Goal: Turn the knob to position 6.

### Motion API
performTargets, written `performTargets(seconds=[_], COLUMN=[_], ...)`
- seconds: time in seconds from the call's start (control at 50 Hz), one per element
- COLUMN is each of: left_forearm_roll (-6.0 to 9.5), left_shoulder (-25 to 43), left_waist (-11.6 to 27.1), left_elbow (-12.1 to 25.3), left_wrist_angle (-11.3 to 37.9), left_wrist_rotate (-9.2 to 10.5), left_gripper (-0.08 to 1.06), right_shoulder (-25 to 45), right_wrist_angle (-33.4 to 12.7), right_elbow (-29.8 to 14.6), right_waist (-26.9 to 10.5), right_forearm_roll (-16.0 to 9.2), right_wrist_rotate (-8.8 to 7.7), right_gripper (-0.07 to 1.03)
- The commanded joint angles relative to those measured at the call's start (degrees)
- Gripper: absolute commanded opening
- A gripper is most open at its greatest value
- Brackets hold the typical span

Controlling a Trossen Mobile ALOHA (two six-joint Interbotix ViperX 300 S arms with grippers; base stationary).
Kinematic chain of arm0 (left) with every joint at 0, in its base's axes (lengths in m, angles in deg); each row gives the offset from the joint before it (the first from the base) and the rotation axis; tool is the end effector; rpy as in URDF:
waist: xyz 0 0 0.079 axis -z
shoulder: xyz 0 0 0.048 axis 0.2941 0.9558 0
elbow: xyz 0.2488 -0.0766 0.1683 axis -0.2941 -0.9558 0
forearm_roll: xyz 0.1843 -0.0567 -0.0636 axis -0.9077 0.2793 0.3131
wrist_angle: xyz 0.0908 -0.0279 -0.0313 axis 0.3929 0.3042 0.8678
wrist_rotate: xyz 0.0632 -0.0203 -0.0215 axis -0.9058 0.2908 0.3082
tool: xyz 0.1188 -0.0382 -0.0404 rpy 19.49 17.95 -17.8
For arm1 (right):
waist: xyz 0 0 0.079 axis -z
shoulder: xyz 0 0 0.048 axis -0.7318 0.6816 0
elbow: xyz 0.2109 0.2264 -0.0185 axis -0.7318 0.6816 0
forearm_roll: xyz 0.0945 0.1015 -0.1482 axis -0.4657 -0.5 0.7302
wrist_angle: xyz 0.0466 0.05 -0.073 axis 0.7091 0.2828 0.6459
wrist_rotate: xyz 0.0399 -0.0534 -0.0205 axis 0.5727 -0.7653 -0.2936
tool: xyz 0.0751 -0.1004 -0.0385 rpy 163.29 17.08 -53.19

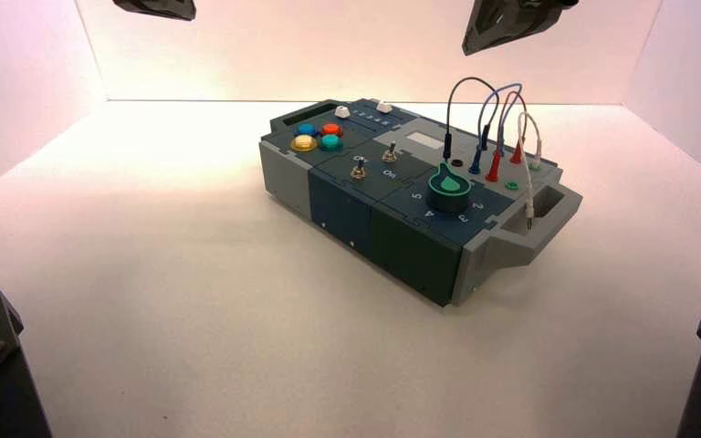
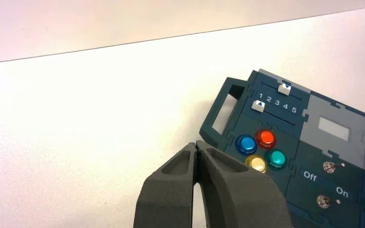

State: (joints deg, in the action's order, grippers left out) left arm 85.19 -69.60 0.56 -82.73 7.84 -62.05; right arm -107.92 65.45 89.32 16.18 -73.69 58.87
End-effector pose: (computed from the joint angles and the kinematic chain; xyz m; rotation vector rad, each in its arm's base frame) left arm 0.3307 -0.1140 0.1480 0.0343 0.6715 -0.3167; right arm 0.2780 0.1697 0.1361 -0.1797 0.8146 0.5058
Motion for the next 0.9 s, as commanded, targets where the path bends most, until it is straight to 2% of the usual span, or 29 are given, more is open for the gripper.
performTargets(seconds=[0.02, 0.9], left_forearm_roll=[0.00, 0.00], left_shoulder=[-0.09, -0.44], left_waist=[0.00, 0.26], left_elbow=[0.97, 0.88], left_wrist_angle=[-0.79, -1.32], left_wrist_rotate=[-0.09, -0.26], left_gripper=[-0.03, -0.03], right_shoulder=[0.88, 5.80], right_wrist_angle=[0.53, 0.44], right_elbow=[-1.05, -4.22], right_waist=[0.18, 0.18], right_forearm_roll=[-0.18, -0.35], right_wrist_rotate=[-0.18, 0.00], right_gripper=[-0.02, -0.02])
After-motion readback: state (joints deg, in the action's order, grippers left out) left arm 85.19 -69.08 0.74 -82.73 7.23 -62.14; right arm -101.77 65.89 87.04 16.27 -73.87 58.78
